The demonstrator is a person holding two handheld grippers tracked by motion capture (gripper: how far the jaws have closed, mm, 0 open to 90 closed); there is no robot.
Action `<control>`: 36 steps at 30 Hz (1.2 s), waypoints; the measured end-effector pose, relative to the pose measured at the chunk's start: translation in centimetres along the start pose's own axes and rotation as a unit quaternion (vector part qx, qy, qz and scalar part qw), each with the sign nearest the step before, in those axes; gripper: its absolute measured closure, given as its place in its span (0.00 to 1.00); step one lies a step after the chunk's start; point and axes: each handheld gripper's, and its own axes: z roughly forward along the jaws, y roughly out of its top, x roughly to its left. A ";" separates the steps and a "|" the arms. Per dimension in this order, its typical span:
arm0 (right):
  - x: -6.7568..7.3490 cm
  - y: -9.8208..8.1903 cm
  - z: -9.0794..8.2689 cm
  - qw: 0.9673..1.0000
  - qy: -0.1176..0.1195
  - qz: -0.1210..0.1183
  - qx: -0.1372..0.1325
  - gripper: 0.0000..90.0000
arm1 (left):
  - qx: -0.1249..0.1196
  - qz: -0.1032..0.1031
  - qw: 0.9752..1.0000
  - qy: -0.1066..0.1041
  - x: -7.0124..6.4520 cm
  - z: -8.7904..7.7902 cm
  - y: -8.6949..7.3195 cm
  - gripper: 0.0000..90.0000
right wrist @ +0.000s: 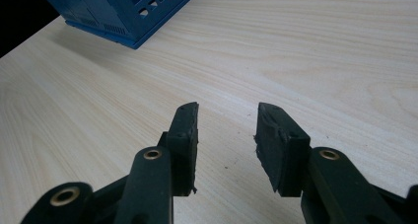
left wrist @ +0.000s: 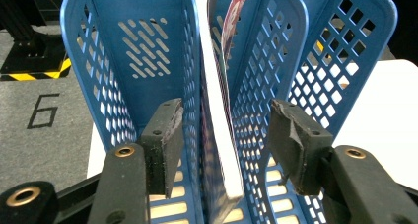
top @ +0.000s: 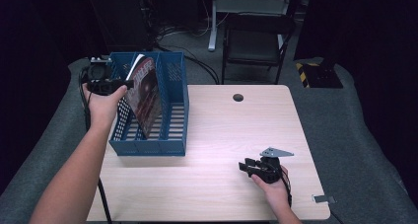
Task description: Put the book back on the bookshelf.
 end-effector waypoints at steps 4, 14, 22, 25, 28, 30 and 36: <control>0.0 0.0 0.0 1.000 0.001 -0.005 -0.003 0.67 | 0.002 0.006 1.000 -0.009 -0.1 -0.5 0.0 0.52; 0.0 0.0 -0.1 1.000 0.000 -0.004 -0.001 0.67 | 0.011 0.027 0.999 -0.031 -0.2 -2.2 0.0 0.51; 0.1 0.0 -0.1 1.000 -0.001 -0.004 0.002 0.65 | 0.009 0.049 0.998 -0.048 -0.7 -3.9 -0.2 0.48; 0.0 0.1 0.0 1.000 -0.001 -0.003 0.003 0.65 | 0.004 0.052 0.997 -0.054 -1.0 -4.5 -0.3 0.47; 0.1 0.1 0.0 1.000 -0.001 -0.003 0.005 0.65 | 0.005 0.064 0.996 -0.067 -1.3 -5.1 -0.3 0.47; 0.1 0.1 0.0 1.000 -0.001 -0.002 0.006 0.65 | 0.004 0.069 0.995 -0.074 -1.7 -5.6 -0.3 0.47; 0.1 0.1 -0.1 1.000 0.000 -0.002 0.005 0.65 | 0.012 0.099 0.990 -0.096 -2.9 -6.7 -0.9 0.47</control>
